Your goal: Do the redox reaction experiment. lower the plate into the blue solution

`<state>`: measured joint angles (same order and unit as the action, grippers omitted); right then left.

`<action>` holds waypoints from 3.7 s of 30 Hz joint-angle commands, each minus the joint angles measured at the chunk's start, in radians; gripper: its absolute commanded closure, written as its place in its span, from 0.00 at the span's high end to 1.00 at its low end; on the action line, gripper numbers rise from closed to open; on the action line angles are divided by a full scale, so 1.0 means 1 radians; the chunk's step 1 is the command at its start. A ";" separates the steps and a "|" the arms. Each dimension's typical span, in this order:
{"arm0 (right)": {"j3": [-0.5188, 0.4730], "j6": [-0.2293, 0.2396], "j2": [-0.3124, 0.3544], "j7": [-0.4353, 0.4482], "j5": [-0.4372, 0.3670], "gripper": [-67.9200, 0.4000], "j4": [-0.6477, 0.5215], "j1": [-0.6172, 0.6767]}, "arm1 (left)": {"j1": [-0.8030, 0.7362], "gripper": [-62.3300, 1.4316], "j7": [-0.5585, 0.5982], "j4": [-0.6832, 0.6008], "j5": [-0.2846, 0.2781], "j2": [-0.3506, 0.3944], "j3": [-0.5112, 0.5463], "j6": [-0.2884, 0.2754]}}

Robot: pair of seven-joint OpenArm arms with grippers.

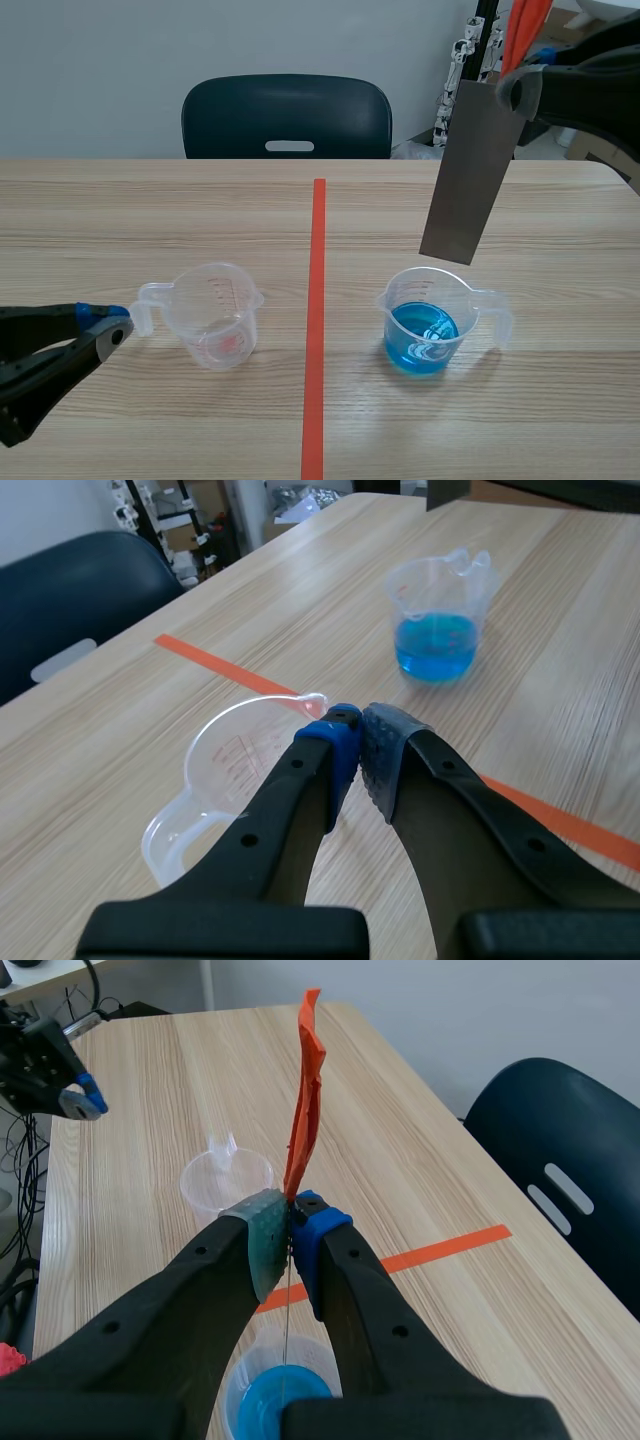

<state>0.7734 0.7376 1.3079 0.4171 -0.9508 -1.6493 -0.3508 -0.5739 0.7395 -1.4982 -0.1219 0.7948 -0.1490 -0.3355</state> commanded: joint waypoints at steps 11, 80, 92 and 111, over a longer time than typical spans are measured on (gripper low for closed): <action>-0.008 0.008 -0.058 0.024 0.051 0.01 0.064 0.002 | -0.090 0.09 0.252 0.217 0.202 -0.218 -0.011 0.064; -0.008 -0.016 -0.405 0.194 0.512 0.01 0.382 0.102 | 0.106 0.92 0.814 0.601 0.483 -0.517 -0.021 0.103; -0.008 -0.042 -0.438 0.289 0.602 0.01 0.452 0.102 | 0.106 0.92 0.814 0.601 0.482 -0.517 -0.021 0.104; -0.008 -0.042 -0.438 0.326 0.617 0.01 0.452 0.102 | 0.106 0.92 0.814 0.601 0.483 -0.517 -0.021 0.104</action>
<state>0.7738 0.6956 0.8589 0.7258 -0.3279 -1.1847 -0.2344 -0.4679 1.5082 -0.8898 0.3668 0.2768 -0.1680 -0.2329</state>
